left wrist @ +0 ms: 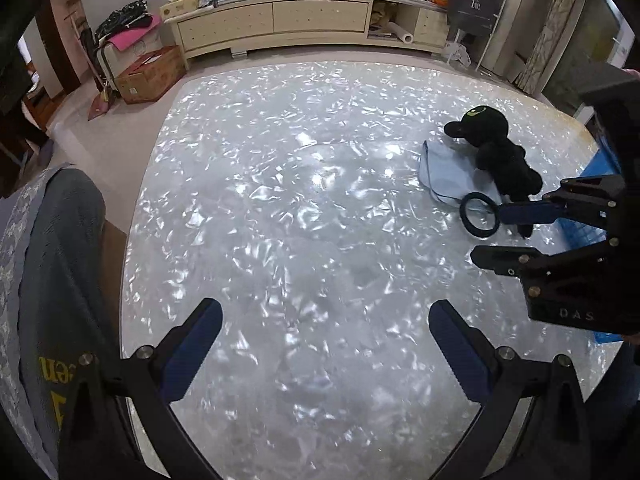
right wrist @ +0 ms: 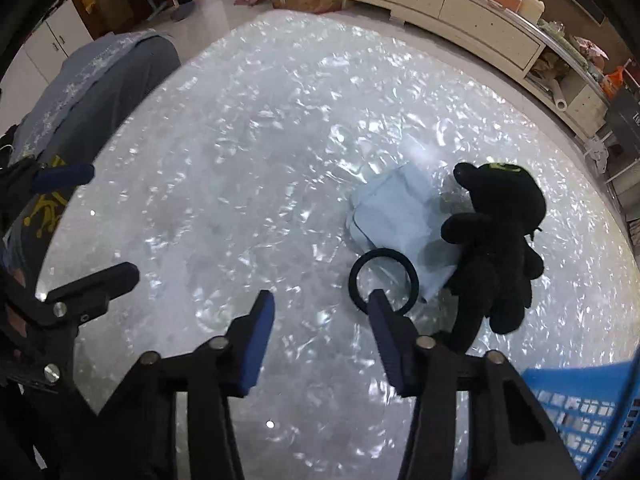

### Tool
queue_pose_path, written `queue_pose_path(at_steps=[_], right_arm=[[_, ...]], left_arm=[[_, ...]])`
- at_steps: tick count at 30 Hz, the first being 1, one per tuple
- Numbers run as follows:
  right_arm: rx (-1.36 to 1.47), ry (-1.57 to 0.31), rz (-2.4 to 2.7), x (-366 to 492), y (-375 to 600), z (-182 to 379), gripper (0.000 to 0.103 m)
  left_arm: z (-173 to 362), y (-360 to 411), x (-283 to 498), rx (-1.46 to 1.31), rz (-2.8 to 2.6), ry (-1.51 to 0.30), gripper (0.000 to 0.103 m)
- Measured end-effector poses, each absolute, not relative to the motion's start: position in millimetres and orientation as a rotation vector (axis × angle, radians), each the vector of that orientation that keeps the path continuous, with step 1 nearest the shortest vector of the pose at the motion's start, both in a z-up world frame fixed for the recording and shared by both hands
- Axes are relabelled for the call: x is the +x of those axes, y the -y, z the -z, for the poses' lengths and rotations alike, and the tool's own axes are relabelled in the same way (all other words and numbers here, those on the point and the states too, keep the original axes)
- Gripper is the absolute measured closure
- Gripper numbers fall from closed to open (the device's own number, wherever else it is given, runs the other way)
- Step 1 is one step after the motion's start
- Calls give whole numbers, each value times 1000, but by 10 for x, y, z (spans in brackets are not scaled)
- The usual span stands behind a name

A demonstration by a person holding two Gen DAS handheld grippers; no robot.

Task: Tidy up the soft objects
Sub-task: 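Reach the right gripper to the black ring beside the plush toy, then grasp the black ring with the right gripper and carry it to the basket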

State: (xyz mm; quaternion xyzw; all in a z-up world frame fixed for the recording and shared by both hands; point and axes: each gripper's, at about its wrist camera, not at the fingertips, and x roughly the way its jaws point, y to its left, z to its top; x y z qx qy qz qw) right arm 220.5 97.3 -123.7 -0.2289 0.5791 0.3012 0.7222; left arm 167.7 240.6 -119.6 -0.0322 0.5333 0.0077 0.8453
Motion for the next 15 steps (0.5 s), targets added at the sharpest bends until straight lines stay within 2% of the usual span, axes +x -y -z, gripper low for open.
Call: queue_pose_path(at_steps=[4, 6, 9, 12, 15], right_arm=[[-498, -1315, -649, 2315, -992, 1406, 72], [-505, -1319, -642, 2338, -997, 1451, 74], [-505, -1324, -640, 2362, -979, 1510, 89], [-508, -1318, -639, 2370, -975, 1537, 98], [-518, -1313, -636, 2370, -964, 1525, 100]], left_arm=[[1276, -2406, 1759, -59, -1, -1129, 0], [1305, -2401, 1788, -61, 7, -1133, 0], [1324, -2380, 1813, -59, 15, -1135, 0], [1314, -2361, 1818, -58, 20, -1135, 0], [1289, -2320, 1821, -51, 26, -1135, 0]])
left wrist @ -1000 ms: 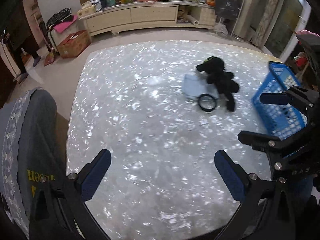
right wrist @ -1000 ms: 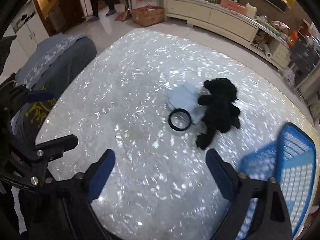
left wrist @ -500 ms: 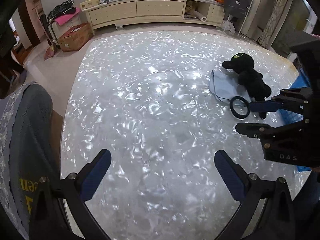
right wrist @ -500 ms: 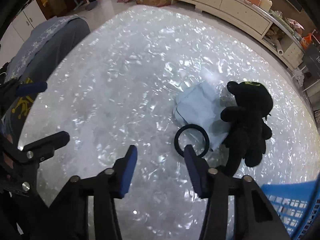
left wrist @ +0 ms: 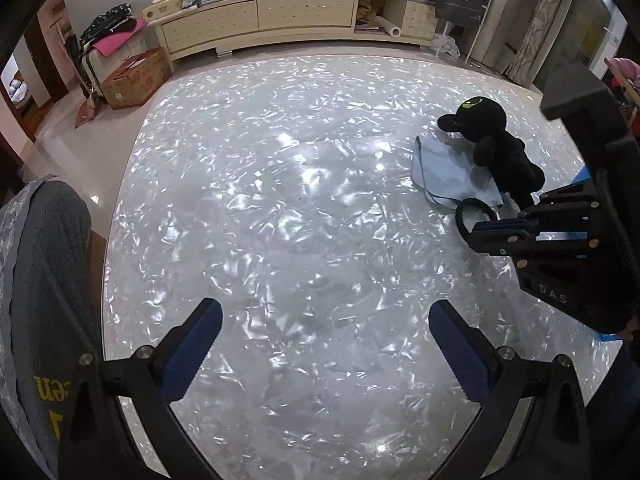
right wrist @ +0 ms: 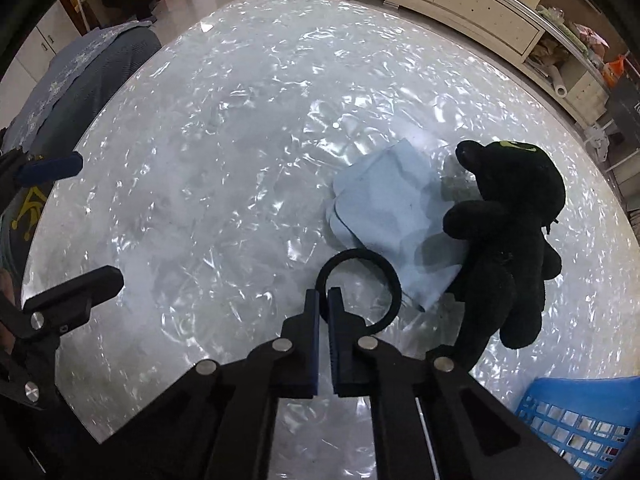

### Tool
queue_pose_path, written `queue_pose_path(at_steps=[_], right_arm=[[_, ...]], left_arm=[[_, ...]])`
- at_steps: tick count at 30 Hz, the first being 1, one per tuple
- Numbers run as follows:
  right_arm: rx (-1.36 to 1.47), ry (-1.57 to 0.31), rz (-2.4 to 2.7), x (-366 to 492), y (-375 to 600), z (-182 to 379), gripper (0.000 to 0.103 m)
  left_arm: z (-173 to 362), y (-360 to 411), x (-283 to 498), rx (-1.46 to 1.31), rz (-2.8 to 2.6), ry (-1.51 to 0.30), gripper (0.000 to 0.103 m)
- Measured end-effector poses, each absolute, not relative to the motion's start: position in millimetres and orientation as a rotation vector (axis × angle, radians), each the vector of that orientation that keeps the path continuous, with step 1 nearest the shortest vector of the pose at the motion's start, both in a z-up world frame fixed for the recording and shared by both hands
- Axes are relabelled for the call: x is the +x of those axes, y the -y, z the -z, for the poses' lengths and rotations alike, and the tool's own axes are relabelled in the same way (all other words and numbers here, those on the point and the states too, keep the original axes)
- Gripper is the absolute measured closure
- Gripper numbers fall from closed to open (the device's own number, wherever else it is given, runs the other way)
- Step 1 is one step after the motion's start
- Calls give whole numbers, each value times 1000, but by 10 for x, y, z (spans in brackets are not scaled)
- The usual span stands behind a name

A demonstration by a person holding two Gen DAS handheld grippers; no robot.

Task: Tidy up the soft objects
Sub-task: 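Grasp the black ring with the right gripper and carry it to the basket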

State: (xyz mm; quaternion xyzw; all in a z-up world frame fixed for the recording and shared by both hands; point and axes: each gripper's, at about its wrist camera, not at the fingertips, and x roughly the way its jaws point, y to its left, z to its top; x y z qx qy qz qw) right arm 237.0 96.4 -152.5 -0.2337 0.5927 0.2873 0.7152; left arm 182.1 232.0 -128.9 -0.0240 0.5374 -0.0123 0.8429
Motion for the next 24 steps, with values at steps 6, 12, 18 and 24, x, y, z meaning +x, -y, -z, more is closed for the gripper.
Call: queue_pose_path(at_steps=[6, 12, 18, 24], right_arm=[[-508, -1270, -646, 2247, -886, 1337, 103], [-515, -1237, -698, 2110, -818, 1093, 103], [-537, -1252, -707, 2146, -880, 1204, 103], [-546, -1277, -671, 2236, -959, 1399, 102]], left_arm=[[1191, -2229, 1768, -39, 38, -1133, 0], [1052, -2164, 1729, -46, 42, -1121, 0], [1006, -2134, 1672, -37, 53, -1116, 0], [1081, -2176, 1699, -40, 48, -1125, 0]])
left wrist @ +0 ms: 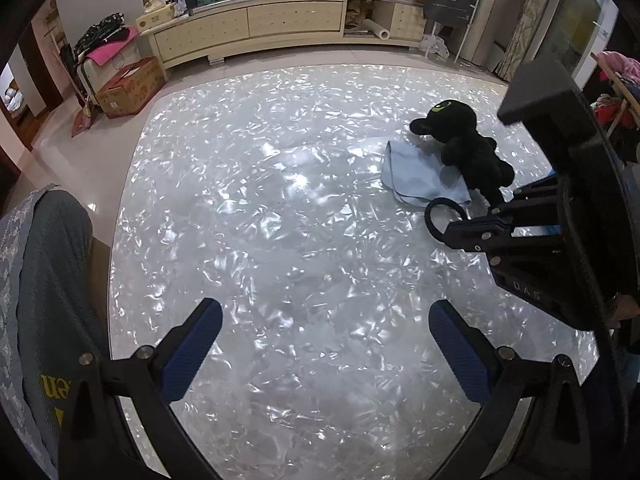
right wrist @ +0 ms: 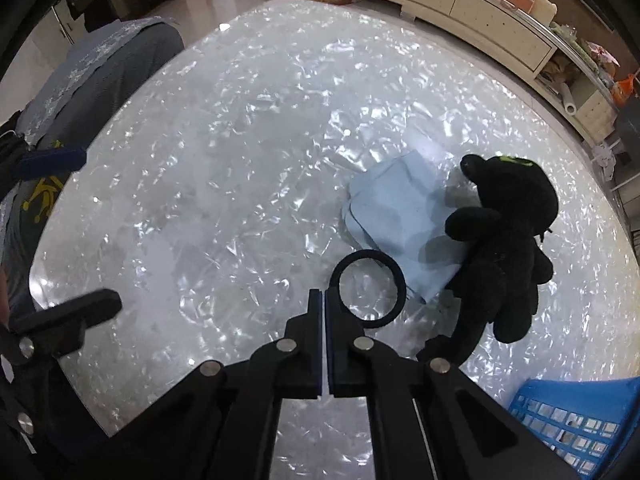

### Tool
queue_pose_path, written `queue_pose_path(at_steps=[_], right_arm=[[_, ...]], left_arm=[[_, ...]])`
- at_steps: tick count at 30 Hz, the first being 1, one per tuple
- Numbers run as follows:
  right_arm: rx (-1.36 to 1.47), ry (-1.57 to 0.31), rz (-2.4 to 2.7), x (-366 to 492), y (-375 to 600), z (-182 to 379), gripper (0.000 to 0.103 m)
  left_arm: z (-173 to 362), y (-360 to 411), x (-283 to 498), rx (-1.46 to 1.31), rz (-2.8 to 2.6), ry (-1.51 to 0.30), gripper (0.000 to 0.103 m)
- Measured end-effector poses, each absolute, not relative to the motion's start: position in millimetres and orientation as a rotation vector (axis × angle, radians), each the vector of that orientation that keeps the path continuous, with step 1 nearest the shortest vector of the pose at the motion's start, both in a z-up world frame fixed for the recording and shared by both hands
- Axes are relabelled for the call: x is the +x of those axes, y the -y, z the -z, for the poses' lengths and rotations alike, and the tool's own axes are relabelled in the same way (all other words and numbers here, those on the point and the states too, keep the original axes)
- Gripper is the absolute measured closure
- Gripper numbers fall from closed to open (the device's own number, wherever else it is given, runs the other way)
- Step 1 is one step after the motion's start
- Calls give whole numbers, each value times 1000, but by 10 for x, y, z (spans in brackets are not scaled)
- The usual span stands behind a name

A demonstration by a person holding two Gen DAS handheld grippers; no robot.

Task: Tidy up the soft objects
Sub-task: 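Grasp the black ring with the right gripper and carry it to the basket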

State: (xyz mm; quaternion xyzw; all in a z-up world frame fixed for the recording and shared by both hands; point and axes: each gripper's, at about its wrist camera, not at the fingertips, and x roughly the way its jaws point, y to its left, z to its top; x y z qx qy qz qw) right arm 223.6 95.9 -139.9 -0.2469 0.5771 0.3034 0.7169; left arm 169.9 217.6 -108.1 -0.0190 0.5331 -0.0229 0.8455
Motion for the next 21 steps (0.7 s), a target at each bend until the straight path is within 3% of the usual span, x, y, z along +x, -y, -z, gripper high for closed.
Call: queue_pose_path(at_steps=[21], right_arm=[[-533, -1237, -592, 2289, -1078, 1565, 103]], left_arm=[[1158, -2284, 1719, -77, 29, -1130, 0]])
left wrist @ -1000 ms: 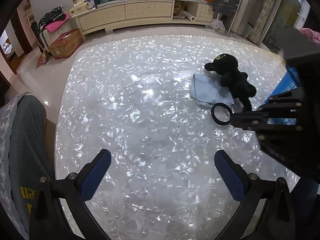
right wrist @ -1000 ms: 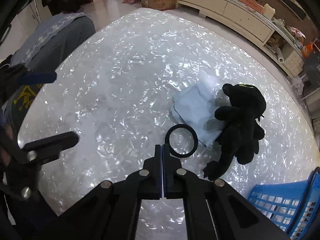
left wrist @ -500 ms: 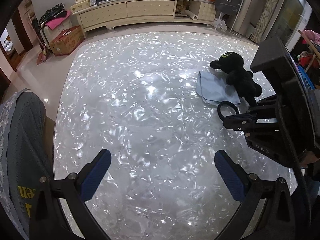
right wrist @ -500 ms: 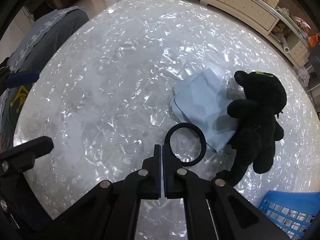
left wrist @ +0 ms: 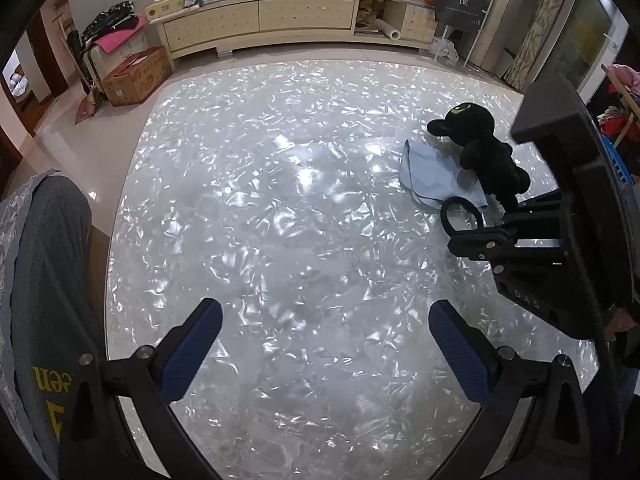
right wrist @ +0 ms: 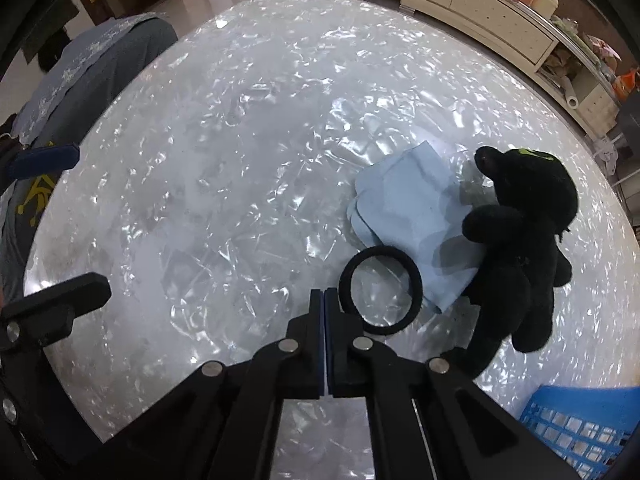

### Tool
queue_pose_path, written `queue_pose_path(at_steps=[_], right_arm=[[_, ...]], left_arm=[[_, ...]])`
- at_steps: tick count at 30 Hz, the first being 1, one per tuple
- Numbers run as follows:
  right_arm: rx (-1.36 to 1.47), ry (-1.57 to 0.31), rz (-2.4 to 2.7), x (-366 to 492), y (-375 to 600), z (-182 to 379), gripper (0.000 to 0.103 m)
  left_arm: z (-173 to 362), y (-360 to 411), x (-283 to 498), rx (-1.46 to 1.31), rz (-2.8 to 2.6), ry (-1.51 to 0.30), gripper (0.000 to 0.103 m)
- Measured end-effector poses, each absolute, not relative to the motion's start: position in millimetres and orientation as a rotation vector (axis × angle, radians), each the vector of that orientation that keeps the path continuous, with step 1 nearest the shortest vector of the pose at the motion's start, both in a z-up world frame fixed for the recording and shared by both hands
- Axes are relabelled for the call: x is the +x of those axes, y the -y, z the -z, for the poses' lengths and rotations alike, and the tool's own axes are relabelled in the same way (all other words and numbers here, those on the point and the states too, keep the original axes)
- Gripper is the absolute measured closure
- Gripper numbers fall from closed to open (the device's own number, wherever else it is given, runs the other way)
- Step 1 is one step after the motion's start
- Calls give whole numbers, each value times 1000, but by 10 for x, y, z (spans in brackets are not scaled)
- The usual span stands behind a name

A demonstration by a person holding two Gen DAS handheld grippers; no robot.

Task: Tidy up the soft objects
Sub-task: 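Grasp the black ring with the right gripper and carry it to the basket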

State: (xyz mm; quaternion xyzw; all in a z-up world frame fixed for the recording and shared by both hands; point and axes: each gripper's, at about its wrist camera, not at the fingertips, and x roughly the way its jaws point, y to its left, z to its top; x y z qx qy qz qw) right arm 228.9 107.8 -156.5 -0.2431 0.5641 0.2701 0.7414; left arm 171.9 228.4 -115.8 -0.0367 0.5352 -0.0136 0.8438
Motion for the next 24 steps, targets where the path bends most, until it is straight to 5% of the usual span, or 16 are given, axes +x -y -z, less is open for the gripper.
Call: queue_pose_path(at_steps=[24], right_arm=[[-375, -1026, -596, 1732, 386, -160, 103]], left_arm=[[740, -1668, 2045, -48, 114, -1107, 0]])
